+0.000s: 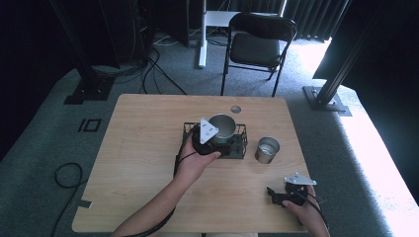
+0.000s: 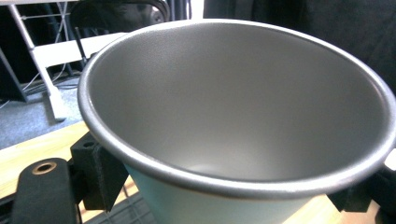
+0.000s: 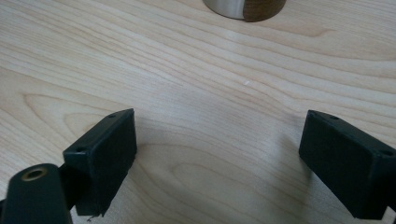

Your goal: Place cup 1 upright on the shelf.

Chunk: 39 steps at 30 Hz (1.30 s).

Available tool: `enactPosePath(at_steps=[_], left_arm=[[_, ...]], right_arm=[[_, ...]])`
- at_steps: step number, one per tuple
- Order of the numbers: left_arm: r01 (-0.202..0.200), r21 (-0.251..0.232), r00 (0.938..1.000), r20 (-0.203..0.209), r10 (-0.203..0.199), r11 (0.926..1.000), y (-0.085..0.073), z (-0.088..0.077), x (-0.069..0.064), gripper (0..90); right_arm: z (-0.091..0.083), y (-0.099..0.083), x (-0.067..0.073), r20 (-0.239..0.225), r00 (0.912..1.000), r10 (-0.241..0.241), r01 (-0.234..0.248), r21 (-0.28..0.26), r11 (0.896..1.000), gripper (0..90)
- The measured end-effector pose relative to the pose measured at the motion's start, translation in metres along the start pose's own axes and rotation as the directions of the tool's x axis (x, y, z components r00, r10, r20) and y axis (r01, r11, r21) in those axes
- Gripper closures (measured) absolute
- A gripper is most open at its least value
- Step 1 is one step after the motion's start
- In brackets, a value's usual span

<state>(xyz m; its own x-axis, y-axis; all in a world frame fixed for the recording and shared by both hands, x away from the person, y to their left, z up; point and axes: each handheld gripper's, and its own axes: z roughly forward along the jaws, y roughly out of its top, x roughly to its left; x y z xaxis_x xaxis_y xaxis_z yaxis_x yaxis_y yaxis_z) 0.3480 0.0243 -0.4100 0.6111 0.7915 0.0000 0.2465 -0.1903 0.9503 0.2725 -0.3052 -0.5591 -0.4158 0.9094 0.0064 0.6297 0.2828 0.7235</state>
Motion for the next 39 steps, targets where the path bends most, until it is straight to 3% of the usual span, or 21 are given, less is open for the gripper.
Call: enactPosePath(at_steps=[13, 25, 39], left_arm=[[0.054, 0.013, 0.994, -0.095, -0.053, 0.9984, -0.015, 0.017, 0.037, 16.3], [0.103, 0.032, 0.9848, -0.144, -0.098, 0.9941, -0.026, 0.03, 0.065, 16.3], [0.116, 0.071, 0.9818, -0.159, -0.103, 0.9907, -0.049, 0.04, 0.07, 16.3]], right_arm=[[0.0, 0.0, 0.0, 0.0, 1.0, 0.0, 0.0, 0.0, 1.0, 10.7], [0.0, 0.0, 0.0, 0.0, 1.0, 0.001, -0.001, 0.001, 1.0, 10.7], [0.0, 0.0, 0.0, 0.0, 1.0, 0.0, 0.0, 0.001, 1.0, 10.7]])
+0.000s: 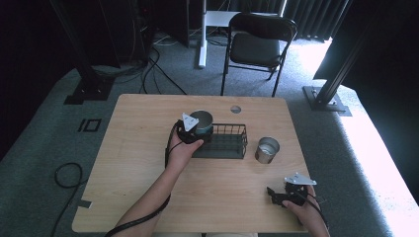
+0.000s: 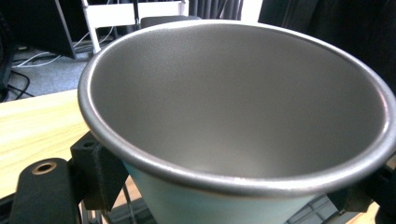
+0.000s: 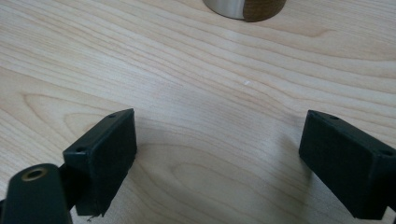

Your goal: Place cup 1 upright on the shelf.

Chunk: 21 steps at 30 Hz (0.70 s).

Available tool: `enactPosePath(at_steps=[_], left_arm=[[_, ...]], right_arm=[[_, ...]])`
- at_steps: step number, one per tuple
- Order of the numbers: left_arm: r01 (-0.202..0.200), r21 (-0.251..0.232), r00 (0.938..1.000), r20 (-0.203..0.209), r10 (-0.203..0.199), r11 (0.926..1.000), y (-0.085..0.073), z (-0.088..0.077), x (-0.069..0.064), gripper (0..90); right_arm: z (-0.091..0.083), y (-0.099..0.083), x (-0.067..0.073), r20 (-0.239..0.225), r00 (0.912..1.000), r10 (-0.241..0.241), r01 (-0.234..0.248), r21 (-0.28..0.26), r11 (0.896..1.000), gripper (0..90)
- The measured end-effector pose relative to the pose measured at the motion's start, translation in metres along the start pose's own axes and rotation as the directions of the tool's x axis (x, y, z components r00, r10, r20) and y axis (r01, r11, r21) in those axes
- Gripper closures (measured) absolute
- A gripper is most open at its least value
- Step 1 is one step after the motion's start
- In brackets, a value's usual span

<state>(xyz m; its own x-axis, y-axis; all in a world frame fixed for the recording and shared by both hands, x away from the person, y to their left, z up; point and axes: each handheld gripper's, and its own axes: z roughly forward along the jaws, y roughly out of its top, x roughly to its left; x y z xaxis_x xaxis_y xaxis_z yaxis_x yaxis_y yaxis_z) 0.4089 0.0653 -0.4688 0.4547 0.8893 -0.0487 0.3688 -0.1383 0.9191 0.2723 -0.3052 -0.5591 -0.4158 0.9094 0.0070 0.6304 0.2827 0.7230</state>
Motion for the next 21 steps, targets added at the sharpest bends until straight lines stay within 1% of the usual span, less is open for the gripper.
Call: enactPosePath(at_steps=[2, 4, 6, 9, 13, 15, 18, 21], left_arm=[[-0.002, 0.003, 1.0, -0.004, 0.002, 1.0, -0.002, 0.001, 0.0, 16.2], [-0.01, 0.006, 0.9999, -0.003, 0.01, 0.9999, -0.004, 0.003, 0.0, 16.3], [-0.022, 0.018, 0.9997, -0.006, 0.022, 0.9996, -0.007, 0.005, -0.001, 16.3], [-0.025, 0.025, 0.9997, -0.006, 0.025, 0.9994, -0.011, 0.007, -0.002, 16.3], [-0.033, 0.015, 0.9994, -0.011, 0.033, 0.9993, -0.013, 0.008, -0.003, 16.3], [-0.048, 0.017, 0.9987, -0.015, 0.048, 0.9987, -0.014, 0.009, -0.004, 16.3], [-0.045, 0.017, 0.9987, -0.023, 0.046, 0.9988, -0.014, 0.008, -0.005, 16.2], [-0.052, 0.016, 0.9984, -0.022, 0.052, 0.9985, -0.013, 0.006, -0.005, 15.1]], right_arm=[[0.0, 0.0, 0.0, 0.0, 1.0, 0.0, 0.0, 0.0, 1.0, 10.8], [0.0, 0.0, 0.0, 0.0, 1.0, 0.0, 0.0, 0.0, 1.0, 10.7], [0.0, 0.0, 0.0, 0.0, 1.0, 0.0, 0.0, 0.0, 1.0, 10.7], [0.0, 0.0, 0.0, 0.0, 1.0, 0.0, 0.0, 0.0, 1.0, 10.8], [0.0, 0.0, 0.0, 0.0, 1.0, 0.0, 0.0, 0.0, 1.0, 10.7], [0.0, 0.0, 0.0, 0.0, 1.0, 0.0, 0.0, 0.0, 1.0, 10.8], [0.0, 0.0, 0.0, 0.0, 1.0, 0.0, 0.0, 0.0, 1.0, 10.8], [0.0, 0.0, 0.0, 0.0, 1.0, 0.0, 0.0, 0.0, 1.0, 10.8]])
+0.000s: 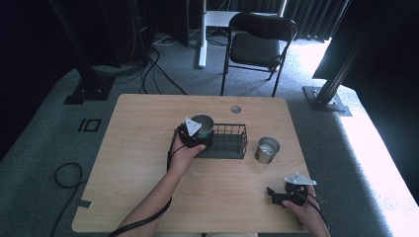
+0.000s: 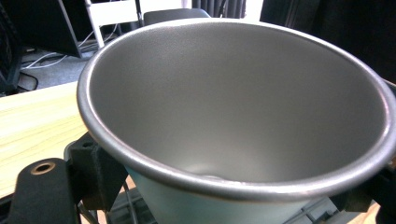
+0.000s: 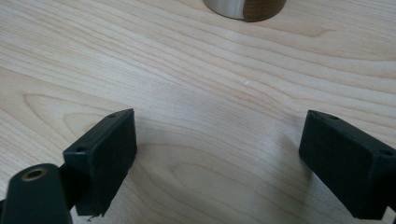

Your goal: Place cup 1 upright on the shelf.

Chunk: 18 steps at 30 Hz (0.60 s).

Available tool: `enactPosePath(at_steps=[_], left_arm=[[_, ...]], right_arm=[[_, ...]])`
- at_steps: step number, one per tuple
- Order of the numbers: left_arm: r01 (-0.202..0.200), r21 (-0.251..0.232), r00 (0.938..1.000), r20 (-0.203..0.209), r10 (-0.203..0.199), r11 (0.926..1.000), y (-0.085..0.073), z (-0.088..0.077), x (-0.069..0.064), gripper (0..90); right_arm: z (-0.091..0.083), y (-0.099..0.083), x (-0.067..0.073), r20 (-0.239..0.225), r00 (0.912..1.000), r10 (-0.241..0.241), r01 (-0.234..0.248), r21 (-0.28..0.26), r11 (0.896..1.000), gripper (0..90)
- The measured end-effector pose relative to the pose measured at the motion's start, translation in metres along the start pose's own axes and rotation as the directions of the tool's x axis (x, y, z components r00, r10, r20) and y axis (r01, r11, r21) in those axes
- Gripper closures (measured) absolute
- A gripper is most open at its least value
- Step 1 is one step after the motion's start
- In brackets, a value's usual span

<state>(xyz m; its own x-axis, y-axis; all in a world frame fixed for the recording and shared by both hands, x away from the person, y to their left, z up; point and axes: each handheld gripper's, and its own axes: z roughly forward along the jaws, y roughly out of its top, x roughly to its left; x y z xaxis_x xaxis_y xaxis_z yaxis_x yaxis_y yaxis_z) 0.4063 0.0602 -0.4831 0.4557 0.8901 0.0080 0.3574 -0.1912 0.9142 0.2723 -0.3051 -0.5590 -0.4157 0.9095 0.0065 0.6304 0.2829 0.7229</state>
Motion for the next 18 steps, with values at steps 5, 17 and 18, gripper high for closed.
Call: enactPosePath(at_steps=[5, 17, 18], left_arm=[[-0.037, 0.001, 0.9993, 0.006, 0.037, 0.9993, 0.004, -0.005, -0.002, 5.4], [-0.031, 0.017, 0.9989, 0.035, 0.031, 0.9994, 0.007, -0.023, 0.0, 3.2], [-0.03, 0.016, 0.9989, 0.036, 0.029, 0.9994, 0.007, -0.024, 0.001, 3.3]], right_arm=[[0.0, 0.0, 0.0, 0.0, 1.0, 0.0, 0.0, 0.0, 1.0, 10.7], [0.0, 0.0, 0.0, 0.0, 1.0, 0.0, 0.0, 0.0, 1.0, 10.8], [0.0, 0.0, 0.0, 0.0, 1.0, 0.0, 0.0, 0.0, 1.0, 10.8]])
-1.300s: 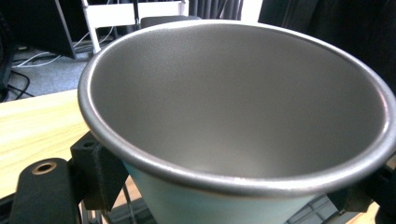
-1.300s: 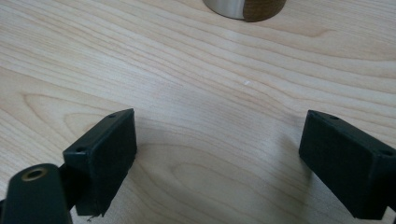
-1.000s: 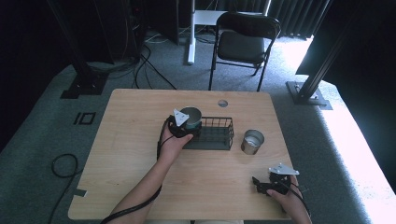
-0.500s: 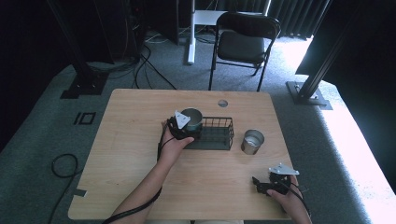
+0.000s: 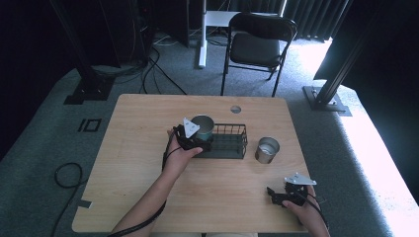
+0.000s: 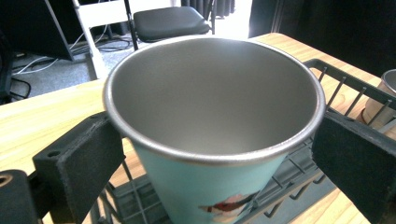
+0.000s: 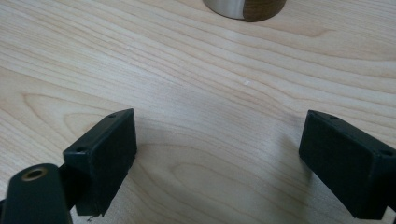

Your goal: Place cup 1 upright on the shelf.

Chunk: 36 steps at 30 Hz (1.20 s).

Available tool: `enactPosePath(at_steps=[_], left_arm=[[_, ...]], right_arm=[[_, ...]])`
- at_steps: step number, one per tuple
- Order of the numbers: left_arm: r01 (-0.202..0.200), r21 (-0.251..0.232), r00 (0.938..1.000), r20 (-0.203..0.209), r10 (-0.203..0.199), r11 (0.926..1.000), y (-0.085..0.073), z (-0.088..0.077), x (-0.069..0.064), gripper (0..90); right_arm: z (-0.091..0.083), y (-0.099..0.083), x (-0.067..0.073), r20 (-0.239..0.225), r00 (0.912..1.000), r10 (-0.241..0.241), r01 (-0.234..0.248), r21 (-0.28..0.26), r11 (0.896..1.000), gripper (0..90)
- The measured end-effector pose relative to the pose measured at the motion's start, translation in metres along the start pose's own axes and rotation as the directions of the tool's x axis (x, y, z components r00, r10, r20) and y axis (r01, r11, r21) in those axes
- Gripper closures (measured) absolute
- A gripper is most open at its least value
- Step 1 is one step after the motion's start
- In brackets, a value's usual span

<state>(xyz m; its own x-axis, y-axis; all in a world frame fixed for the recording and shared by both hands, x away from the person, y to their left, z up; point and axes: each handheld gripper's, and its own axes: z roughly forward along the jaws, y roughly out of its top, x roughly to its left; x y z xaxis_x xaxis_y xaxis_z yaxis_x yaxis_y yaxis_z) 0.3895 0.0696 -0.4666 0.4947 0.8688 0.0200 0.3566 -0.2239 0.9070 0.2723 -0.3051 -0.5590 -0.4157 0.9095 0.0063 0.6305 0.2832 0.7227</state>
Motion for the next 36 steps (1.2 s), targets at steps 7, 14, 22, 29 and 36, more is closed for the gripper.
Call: enactPosePath(at_steps=[7, 14, 22, 29, 36], left_arm=[[0.006, 0.003, 0.9999, 0.012, -0.006, 1.0, -0.004, -0.009, 0.003, 3.2], [0.018, 0.0, 0.9996, 0.024, -0.018, 0.9998, -0.008, -0.019, 0.007, 3.2], [0.023, 0.005, 0.9996, 0.018, -0.023, 0.9997, -0.014, -0.03, 0.014, 3.2], [0.027, 0.008, 0.9992, 0.028, -0.027, 0.9996, -0.021, -0.04, 0.018, 3.2], [0.033, 0.014, 0.9991, 0.025, -0.033, 0.9994, -0.03, -0.049, 0.024, 3.2]], right_arm=[[0.0, 0.0, 0.0, 0.0, 1.0, 0.0, 0.0, 0.0, 1.0, 10.7], [0.0, 0.0, 0.0, 0.0, 1.0, 0.0, 0.0, 0.0, 1.0, 10.7], [0.0, 0.0, 0.0, 0.0, 1.0, 0.0, 0.0, 0.0, 1.0, 10.7], [0.0, 0.0, 0.0, 0.0, 1.0, -0.001, 0.001, 0.0, 1.0, 10.7], [0.0, 0.0, 0.0, 0.0, 1.0, 0.0, 0.0, 0.0, 1.0, 10.7]])
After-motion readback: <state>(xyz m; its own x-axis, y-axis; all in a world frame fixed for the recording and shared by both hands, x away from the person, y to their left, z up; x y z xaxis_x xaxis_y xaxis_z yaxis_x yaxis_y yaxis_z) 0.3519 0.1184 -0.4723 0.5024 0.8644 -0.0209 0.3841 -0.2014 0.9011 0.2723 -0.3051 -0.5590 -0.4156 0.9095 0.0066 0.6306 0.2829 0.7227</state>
